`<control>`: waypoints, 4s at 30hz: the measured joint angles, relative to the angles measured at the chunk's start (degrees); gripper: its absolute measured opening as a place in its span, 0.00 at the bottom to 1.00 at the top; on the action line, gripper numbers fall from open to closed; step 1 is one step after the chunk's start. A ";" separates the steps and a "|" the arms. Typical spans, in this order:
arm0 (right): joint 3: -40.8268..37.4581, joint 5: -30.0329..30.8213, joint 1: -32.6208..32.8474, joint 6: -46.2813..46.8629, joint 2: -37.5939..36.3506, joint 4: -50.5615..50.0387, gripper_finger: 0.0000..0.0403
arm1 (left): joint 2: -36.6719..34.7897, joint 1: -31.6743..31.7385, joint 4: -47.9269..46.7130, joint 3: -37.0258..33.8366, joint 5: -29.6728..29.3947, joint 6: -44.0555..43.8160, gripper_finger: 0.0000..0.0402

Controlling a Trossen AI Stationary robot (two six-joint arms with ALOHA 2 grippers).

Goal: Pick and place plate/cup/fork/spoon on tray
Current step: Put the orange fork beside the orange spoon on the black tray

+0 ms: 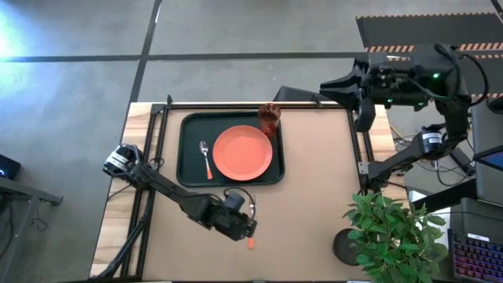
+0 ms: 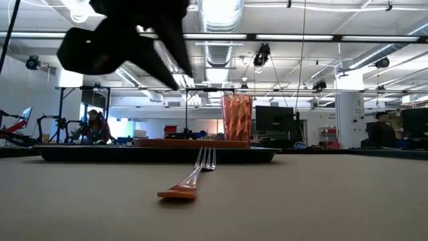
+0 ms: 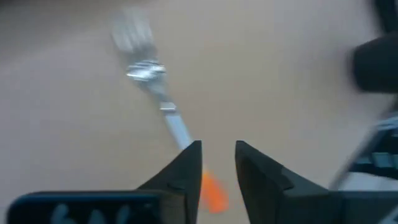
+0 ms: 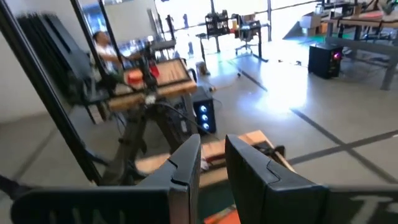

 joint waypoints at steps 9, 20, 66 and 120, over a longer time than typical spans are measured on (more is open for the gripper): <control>0.00 0.00 0.00 -7.21 0.44 -6.54 0.16 | 5.94 2.32 6.64 1.01 2.77 -11.91 0.23; 0.00 -0.20 0.00 -11.50 0.48 -8.71 0.16 | 6.55 3.41 4.89 1.58 10.56 -14.36 0.06; 0.00 -1.66 0.00 -13.83 2.38 -9.02 0.16 | 16.53 10.18 13.65 1.07 21.58 -6.12 0.28; 0.02 -2.00 -0.02 -11.33 2.42 -12.30 0.16 | -25.07 15.39 -55.84 0.47 -9.18 -10.07 0.00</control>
